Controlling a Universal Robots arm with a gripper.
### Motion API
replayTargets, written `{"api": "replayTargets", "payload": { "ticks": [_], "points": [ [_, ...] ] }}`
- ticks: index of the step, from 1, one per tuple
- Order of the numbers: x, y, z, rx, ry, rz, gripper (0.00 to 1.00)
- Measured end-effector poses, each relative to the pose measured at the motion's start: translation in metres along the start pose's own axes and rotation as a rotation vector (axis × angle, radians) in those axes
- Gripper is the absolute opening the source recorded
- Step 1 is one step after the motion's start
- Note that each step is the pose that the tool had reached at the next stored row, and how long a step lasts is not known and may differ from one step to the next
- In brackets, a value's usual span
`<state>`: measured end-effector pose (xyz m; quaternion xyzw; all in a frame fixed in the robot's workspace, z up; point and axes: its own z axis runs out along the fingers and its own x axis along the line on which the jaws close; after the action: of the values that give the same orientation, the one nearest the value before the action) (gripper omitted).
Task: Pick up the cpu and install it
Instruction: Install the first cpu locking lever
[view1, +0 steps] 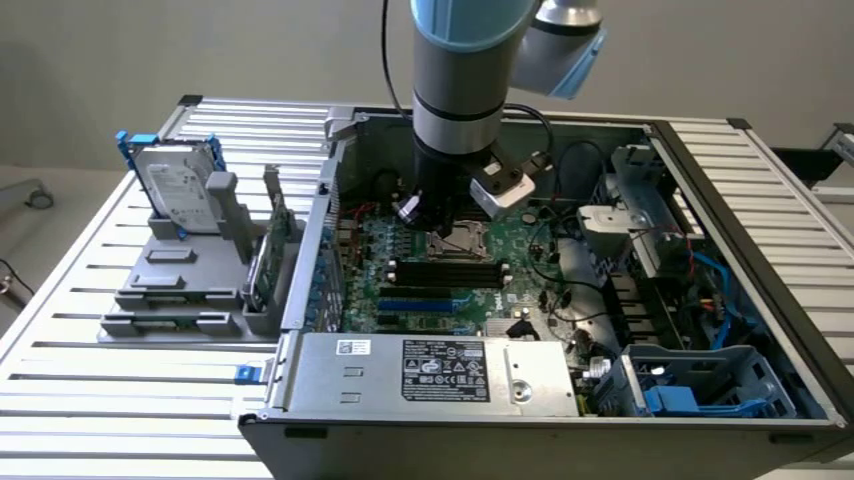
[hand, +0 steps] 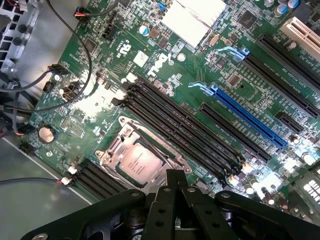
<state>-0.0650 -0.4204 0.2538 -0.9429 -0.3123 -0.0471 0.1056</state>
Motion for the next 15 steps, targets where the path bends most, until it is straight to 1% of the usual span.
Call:
{"api": "replayTargets", "payload": {
  "ticks": [4,6,12,15],
  "points": [
    [-0.0044,-0.0032,-0.0001,-0.0017,-0.0004,0.004,0.11],
    [-0.0065,-0.0044,0.0001,-0.004,-0.0019,0.006,0.11],
    [-0.0086,-0.0036,0.0026,-0.0123,-0.0078,0.007,0.11],
    [-0.0096,-0.0035,0.0054,-0.014,-0.0087,0.008,0.11]
  ]
}}
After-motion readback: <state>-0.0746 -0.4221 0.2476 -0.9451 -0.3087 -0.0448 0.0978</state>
